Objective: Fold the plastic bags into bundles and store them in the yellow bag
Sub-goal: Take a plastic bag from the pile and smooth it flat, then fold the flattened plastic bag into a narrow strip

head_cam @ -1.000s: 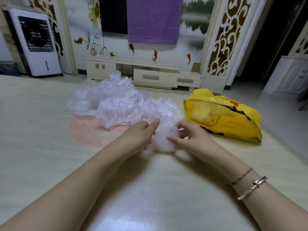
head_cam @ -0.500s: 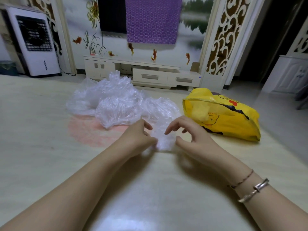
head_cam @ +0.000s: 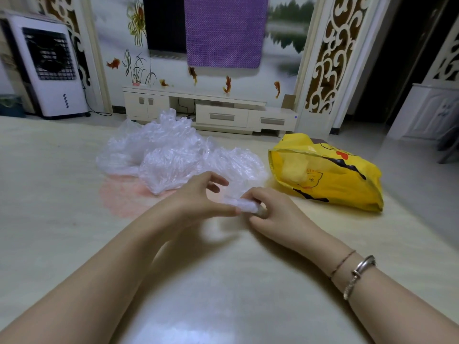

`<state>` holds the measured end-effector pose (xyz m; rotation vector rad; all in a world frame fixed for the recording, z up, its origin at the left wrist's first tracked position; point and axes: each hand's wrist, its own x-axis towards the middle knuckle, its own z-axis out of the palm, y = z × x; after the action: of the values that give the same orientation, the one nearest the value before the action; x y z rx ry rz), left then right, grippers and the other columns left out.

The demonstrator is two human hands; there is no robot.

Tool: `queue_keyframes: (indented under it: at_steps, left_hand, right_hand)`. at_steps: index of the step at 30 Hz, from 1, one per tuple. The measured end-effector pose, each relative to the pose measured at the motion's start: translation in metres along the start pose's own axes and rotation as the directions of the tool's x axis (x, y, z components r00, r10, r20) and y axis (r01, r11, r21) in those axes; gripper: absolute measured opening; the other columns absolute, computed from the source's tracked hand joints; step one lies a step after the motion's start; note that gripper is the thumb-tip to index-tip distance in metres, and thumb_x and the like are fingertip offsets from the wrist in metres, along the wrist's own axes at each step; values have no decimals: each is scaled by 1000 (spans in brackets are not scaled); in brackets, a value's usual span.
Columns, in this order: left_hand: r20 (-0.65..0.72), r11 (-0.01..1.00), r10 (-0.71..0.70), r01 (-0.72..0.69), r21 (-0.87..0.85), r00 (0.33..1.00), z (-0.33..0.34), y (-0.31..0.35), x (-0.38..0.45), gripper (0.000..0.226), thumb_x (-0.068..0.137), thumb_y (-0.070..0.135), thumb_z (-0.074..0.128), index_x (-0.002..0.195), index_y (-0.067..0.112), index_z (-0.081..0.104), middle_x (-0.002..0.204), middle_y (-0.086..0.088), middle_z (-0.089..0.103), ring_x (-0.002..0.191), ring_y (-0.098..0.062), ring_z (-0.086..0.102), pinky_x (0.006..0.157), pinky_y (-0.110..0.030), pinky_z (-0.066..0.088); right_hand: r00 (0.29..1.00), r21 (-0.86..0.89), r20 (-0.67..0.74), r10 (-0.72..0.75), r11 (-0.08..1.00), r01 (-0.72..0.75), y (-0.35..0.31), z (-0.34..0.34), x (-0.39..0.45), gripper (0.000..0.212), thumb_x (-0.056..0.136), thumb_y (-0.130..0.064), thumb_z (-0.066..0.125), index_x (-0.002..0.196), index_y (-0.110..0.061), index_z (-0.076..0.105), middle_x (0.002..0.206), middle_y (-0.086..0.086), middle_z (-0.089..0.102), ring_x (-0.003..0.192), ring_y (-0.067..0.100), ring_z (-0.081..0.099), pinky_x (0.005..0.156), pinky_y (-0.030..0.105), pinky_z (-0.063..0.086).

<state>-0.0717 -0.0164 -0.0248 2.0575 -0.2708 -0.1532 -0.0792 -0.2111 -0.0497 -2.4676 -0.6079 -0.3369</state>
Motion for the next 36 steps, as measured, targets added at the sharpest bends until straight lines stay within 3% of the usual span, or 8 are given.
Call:
queue_keyframes:
  at_steps: [3, 7, 13, 19, 25, 28, 33, 36]
  left_hand:
    - [51, 995, 59, -63, 79, 997, 6, -2, 2, 48, 68, 22, 87, 109, 26, 62, 106, 11, 62, 61, 12, 54, 60, -8, 42]
    - [30, 998, 45, -47, 51, 999, 11, -2, 3, 43, 61, 24, 76, 101, 11, 70, 98, -12, 73, 77, -19, 67, 71, -38, 52]
    - [24, 990, -129, 130, -51, 991, 12, -3, 5, 8, 89, 14, 64, 89, 8, 69, 69, -10, 63, 42, -14, 52, 40, -14, 35]
    - [14, 968, -223, 223, -115, 975, 12, -6, 13, 16, 95, 8, 49, 82, 8, 59, 45, 1, 57, 36, -11, 52, 35, -11, 28]
    - [-13, 966, -243, 241, -93, 970, 13, -4, 12, 14, 94, 7, 47, 90, 10, 60, 71, -14, 64, 38, -11, 52, 35, -13, 28]
    - [-67, 967, -235, 227, -115, 970, 15, -3, 11, 12, 94, 9, 46, 96, 14, 57, 73, -12, 65, 40, -11, 52, 36, -15, 30]
    - [-188, 978, -114, 77, -195, 976, 17, -1, 9, 12, 94, 16, 49, 102, 15, 57, 73, 8, 70, 47, -12, 50, 46, -21, 33]
    - [-222, 974, -100, 50, -219, 970, 17, 0, 10, 14, 94, 15, 50, 104, 16, 59, 84, 7, 69, 56, -13, 51, 51, -23, 36]
  right_hand:
    - [999, 127, -30, 35, 991, -31, -1, -3, -3, 21, 77, -3, 58, 93, -16, 60, 84, -3, 64, 79, 13, 55, 63, 19, 40]
    - [984, 336, -16, 176, 928, -160, -2, -8, -2, 16, 84, -7, 61, 94, -15, 51, 70, -1, 61, 49, 4, 42, 49, 17, 34]
    - [955, 476, -27, 296, 844, -248, 4, 2, 9, 18, 91, -20, 63, 77, -14, 53, 56, -2, 45, 48, 6, 34, 45, 17, 25]
    - [941, 254, -85, 329, 920, -299, 13, 12, 18, 18, 85, -31, 69, 82, -16, 59, 75, -4, 58, 59, 5, 46, 54, 19, 33]
    - [954, 181, 7, 300, 938, -296, 14, 11, 20, 10, 84, -27, 68, 90, -23, 62, 85, -3, 60, 73, 10, 49, 62, 21, 37]
    - [954, 290, 43, 297, 910, -297, 9, 4, 17, 9, 85, -14, 68, 84, -18, 60, 73, -6, 55, 56, 1, 46, 50, 12, 34]
    - [896, 551, 64, 440, 733, -399, 5, -31, 5, 20, 88, 3, 57, 93, -14, 48, 62, 4, 51, 49, 13, 45, 46, 26, 32]
    - [837, 579, -46, 545, 698, -422, 19, -52, 1, 24, 88, 11, 46, 87, -14, 46, 66, 9, 47, 54, 18, 45, 48, 28, 33]
